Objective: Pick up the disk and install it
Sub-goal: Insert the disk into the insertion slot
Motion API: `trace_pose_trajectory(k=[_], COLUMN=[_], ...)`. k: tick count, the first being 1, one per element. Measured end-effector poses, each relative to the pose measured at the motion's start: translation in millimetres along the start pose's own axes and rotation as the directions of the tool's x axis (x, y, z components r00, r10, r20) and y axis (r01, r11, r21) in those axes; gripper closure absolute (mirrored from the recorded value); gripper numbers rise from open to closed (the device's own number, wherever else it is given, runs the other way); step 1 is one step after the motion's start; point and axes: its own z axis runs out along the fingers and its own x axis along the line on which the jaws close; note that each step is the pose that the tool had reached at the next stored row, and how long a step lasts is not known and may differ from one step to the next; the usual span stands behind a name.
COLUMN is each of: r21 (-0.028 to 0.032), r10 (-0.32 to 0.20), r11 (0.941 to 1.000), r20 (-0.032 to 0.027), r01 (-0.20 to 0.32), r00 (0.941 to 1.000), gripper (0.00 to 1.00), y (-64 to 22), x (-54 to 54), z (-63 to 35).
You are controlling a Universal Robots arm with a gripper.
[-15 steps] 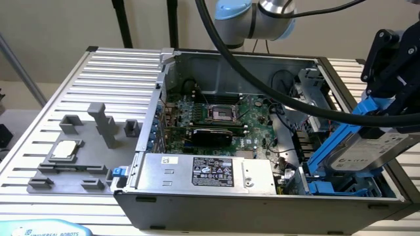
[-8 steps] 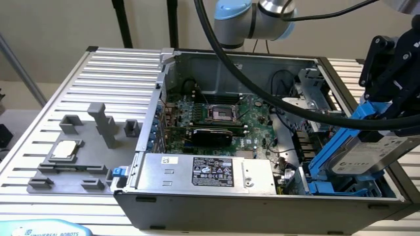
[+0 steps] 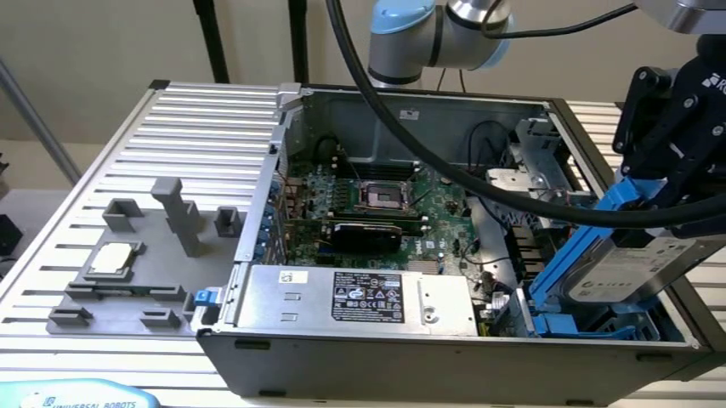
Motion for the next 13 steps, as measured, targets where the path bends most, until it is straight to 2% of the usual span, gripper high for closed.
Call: trace_pose_trajectory(k=[13], r21=[0.0004], r10=[0.002], r11=[1.0], r20=[0.0001], r01=[-0.002], r00=[1.0], gripper=[0.67], y=[0.3], x=[-2.7], z=[5.1])
